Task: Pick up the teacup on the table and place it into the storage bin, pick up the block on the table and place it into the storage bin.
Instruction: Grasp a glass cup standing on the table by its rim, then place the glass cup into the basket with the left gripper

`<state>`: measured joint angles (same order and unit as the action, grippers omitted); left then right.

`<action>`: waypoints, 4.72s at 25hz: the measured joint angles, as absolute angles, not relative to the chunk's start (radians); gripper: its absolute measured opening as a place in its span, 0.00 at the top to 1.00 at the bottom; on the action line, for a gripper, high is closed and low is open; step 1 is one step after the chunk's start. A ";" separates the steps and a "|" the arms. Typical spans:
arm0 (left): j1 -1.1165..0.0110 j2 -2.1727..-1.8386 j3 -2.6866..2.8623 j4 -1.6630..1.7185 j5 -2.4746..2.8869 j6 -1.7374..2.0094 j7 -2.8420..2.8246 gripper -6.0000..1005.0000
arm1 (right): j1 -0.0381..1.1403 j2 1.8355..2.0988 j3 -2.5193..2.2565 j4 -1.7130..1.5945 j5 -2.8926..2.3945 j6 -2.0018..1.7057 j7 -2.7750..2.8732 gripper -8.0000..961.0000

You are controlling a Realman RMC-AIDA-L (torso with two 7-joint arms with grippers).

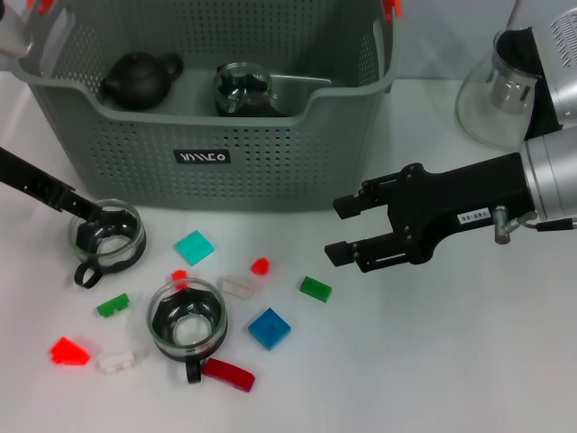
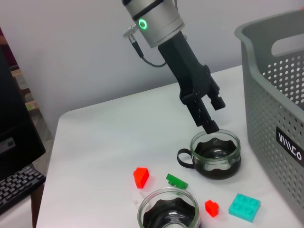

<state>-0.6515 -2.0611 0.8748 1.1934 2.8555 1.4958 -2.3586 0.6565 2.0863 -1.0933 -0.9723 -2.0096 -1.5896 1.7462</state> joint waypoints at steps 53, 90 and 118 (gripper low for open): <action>-0.686 -2.065 0.905 0.915 2.855 1.289 -2.381 0.94 | 0.661 2.087 -1.088 -0.956 -2.010 -1.557 1.739 0.27; -0.835 -1.900 0.400 1.120 2.217 1.941 -2.207 0.95 | 0.653 2.072 -1.074 -0.918 -2.011 -1.552 1.750 0.27; -0.952 -1.969 0.940 0.766 2.478 0.908 -2.236 0.95 | 0.660 2.083 -1.060 -0.859 -2.005 -1.552 1.755 0.27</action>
